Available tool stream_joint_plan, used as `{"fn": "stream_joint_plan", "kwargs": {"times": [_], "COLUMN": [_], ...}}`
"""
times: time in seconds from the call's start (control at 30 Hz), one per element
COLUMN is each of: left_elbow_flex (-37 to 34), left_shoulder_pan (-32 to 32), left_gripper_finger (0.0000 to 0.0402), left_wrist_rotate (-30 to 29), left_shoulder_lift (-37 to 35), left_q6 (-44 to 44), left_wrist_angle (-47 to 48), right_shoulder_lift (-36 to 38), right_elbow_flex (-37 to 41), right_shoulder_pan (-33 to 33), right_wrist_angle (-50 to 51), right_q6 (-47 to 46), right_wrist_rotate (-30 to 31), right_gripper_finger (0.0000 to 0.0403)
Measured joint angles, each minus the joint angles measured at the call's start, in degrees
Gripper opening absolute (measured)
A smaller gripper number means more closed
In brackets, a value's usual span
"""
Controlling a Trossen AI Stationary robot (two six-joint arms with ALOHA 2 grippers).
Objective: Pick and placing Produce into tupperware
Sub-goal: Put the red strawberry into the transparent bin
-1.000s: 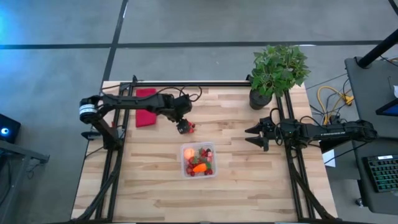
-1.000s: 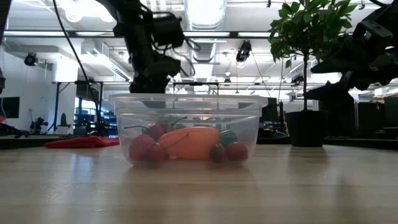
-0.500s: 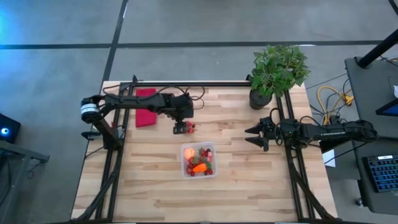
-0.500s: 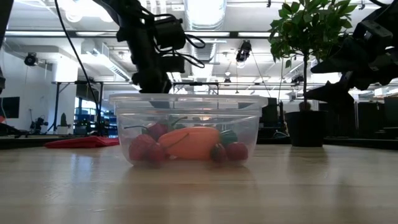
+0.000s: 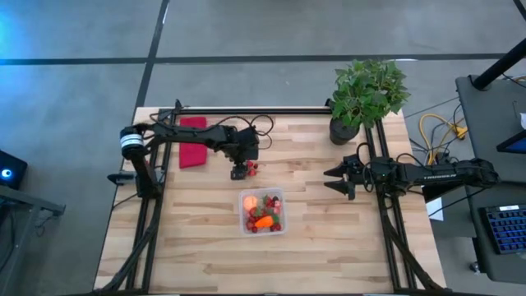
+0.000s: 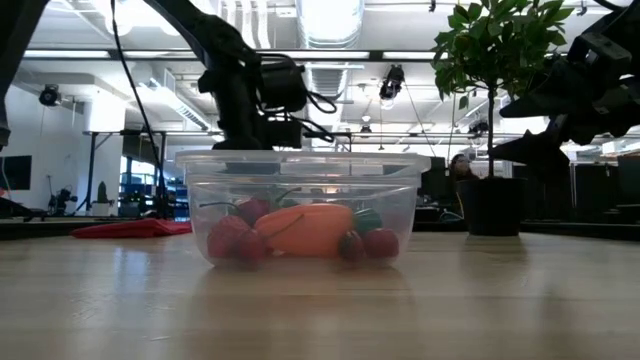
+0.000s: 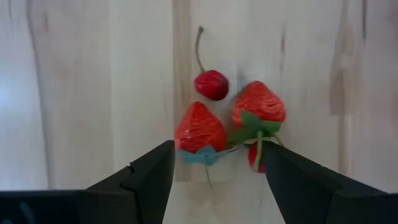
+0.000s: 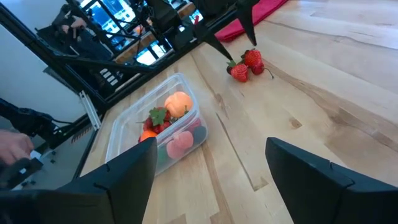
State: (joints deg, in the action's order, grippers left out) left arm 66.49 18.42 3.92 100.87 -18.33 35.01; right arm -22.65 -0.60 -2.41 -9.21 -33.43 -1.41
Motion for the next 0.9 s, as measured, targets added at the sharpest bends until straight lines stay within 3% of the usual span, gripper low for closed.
{"fn": "stream_joint_plan", "kwargs": {"times": [0.9], "left_elbow_flex": [-0.1], "left_shoulder_pan": [-0.1], "left_gripper_finger": [0.0226], "left_wrist_rotate": [0.0], "left_shoulder_lift": [0.2], "left_q6": [1.5], "left_wrist_angle": [-1.6], "right_shoulder_lift": [0.0], "right_elbow_flex": [0.0], "right_shoulder_pan": [0.0], "right_wrist_angle": [0.0], "right_q6": [0.0], "right_wrist_rotate": [0.0], "right_gripper_finger": [0.0297]}}
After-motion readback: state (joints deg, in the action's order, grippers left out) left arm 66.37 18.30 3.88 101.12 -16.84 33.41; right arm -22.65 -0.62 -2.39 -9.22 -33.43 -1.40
